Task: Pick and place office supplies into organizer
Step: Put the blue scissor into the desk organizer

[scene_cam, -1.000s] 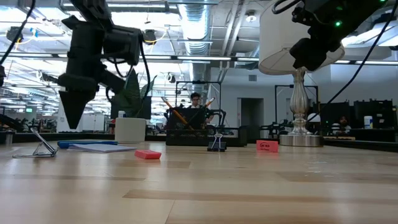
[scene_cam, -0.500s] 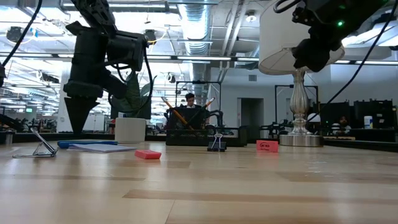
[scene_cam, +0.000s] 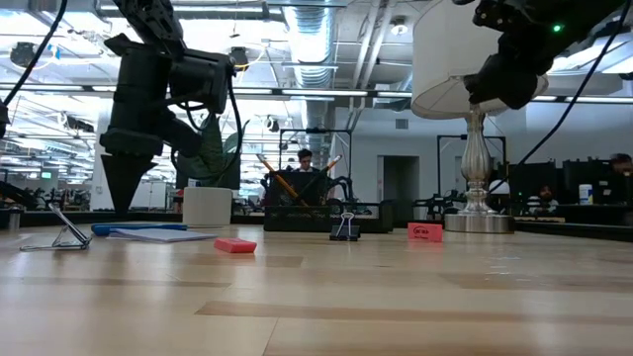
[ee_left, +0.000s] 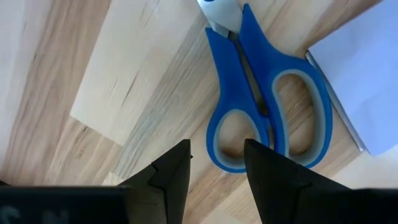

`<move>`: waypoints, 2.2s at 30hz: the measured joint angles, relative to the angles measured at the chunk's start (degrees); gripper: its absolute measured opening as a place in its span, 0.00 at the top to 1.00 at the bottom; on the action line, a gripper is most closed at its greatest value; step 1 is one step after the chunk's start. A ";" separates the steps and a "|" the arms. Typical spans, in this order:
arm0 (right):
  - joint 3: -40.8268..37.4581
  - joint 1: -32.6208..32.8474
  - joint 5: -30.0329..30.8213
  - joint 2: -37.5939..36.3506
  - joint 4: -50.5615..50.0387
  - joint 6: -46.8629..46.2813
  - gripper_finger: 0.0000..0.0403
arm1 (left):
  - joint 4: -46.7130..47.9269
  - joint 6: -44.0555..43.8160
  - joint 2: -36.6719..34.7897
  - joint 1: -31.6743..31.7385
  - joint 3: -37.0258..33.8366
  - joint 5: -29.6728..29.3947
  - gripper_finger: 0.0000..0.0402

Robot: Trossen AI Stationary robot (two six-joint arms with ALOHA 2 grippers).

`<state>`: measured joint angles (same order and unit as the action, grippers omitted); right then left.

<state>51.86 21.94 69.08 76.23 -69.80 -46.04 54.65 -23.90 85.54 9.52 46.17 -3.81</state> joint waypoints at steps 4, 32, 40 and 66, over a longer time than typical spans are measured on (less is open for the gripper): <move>0.00 0.85 0.00 0.00 0.02 -0.02 0.69 | 0.57 0.12 0.00 0.00 0.00 -0.03 0.64; 0.00 1.35 -0.02 0.00 0.00 -0.52 0.69 | -7.61 -1.36 -0.22 0.04 -7.50 1.39 0.67; 0.00 1.35 -0.02 0.00 0.02 -0.52 0.70 | -8.34 -1.28 -0.15 -0.09 -7.58 1.62 0.93; 0.00 1.32 -0.02 0.00 0.00 -0.52 0.69 | -3.53 -4.79 0.17 -6.30 -1.81 -14.49 1.00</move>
<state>51.86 23.27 69.06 76.23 -69.80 -46.57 51.12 -28.69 85.71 3.22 44.37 -18.31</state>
